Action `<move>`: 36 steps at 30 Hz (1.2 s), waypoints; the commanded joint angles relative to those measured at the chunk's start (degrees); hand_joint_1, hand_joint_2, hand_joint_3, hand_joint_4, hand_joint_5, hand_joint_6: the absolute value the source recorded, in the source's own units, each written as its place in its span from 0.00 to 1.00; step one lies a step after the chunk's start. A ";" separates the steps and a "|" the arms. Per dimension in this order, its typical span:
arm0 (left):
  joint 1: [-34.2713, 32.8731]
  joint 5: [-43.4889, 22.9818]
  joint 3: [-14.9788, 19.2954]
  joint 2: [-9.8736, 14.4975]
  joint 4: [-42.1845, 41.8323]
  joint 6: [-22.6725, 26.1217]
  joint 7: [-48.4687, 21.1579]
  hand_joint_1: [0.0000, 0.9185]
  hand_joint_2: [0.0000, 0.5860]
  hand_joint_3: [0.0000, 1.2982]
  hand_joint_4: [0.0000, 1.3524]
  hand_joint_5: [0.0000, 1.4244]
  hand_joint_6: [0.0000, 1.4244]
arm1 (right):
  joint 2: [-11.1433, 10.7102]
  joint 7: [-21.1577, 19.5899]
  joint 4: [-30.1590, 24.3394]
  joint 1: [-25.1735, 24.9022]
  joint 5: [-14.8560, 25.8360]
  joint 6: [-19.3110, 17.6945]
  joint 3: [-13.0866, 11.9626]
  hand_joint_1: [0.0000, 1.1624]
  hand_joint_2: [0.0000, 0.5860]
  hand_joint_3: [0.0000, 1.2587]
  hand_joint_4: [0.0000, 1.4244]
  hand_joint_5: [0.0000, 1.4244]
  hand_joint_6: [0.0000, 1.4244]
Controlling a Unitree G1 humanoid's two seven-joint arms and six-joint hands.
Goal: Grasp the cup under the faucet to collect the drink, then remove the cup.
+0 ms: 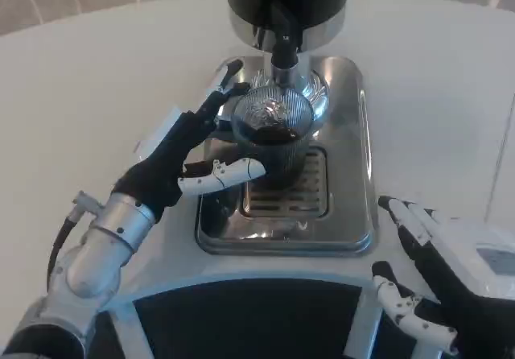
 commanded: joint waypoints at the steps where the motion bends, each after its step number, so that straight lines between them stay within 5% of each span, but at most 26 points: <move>1: -0.62 1.07 -0.38 -0.31 0.91 0.13 0.45 0.52 0.13 0.00 0.07 0.29 0.28 | 0.65 1.43 -1.31 0.57 -0.80 0.24 0.24 0.13 1.00 0.00 0.00 0.00 0.00; 27: -2.42 5.76 -3.36 -1.56 2.53 2.65 5.48 0.50 0.13 0.00 0.11 0.38 0.41 | 2.17 2.58 -0.85 -0.65 -1.84 0.01 0.16 0.12 0.99 0.00 0.00 0.00 0.00; 36: -2.86 8.10 -4.78 -1.71 2.82 3.30 9.19 0.51 0.12 0.00 0.15 0.46 0.59 | 2.29 2.26 -0.15 -0.83 -1.34 0.26 -0.19 0.11 0.99 0.00 0.00 0.00 0.00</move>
